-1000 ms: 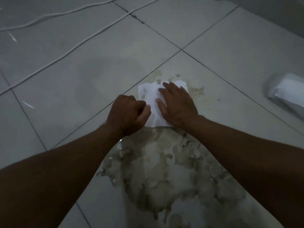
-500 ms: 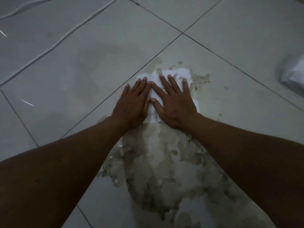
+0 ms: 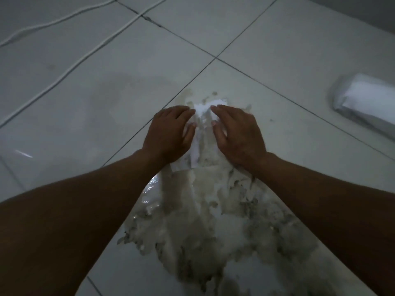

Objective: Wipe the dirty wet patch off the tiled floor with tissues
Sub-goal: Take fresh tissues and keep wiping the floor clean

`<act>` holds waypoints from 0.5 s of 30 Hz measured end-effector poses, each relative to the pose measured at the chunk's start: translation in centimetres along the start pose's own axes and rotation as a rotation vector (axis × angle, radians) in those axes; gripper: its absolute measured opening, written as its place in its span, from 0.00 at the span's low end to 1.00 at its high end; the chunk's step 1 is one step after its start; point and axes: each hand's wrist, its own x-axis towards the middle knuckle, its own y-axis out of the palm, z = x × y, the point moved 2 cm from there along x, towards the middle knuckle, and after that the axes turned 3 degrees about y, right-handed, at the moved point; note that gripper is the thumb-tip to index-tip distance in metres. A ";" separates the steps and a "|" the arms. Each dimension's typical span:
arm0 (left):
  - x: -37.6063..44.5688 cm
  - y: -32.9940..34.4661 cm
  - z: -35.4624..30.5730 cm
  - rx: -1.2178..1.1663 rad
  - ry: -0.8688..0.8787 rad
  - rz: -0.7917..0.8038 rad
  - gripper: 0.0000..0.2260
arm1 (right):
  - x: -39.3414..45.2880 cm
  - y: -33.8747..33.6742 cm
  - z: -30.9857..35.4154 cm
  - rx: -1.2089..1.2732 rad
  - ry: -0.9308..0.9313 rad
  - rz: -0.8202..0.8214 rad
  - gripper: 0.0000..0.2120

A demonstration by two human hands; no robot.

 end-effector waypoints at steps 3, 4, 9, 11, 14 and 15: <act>2.8 0.1 -2.6 -0.040 0.054 -0.032 0.18 | -0.7 -2.5 -2.5 -0.053 0.007 -0.090 0.16; 3.9 0.3 -3.6 -0.052 0.072 -0.031 0.18 | -0.9 -3.4 -3.5 -0.067 0.023 -0.110 0.15; 8.9 1.3 -8.8 -0.081 0.181 -0.022 0.19 | -2.4 -7.5 -8.2 -0.125 0.118 -0.184 0.14; 11.1 2.1 -11.6 -0.095 0.243 -0.026 0.19 | -3.2 -9.7 -10.6 -0.166 0.162 -0.215 0.14; 14.0 3.3 -15.3 -0.137 0.306 -0.040 0.20 | -4.2 -12.2 -13.8 -0.224 0.208 -0.261 0.14; 14.9 3.9 -16.9 -0.159 0.322 -0.028 0.20 | -4.8 -13.1 -15.0 -0.243 0.233 -0.280 0.14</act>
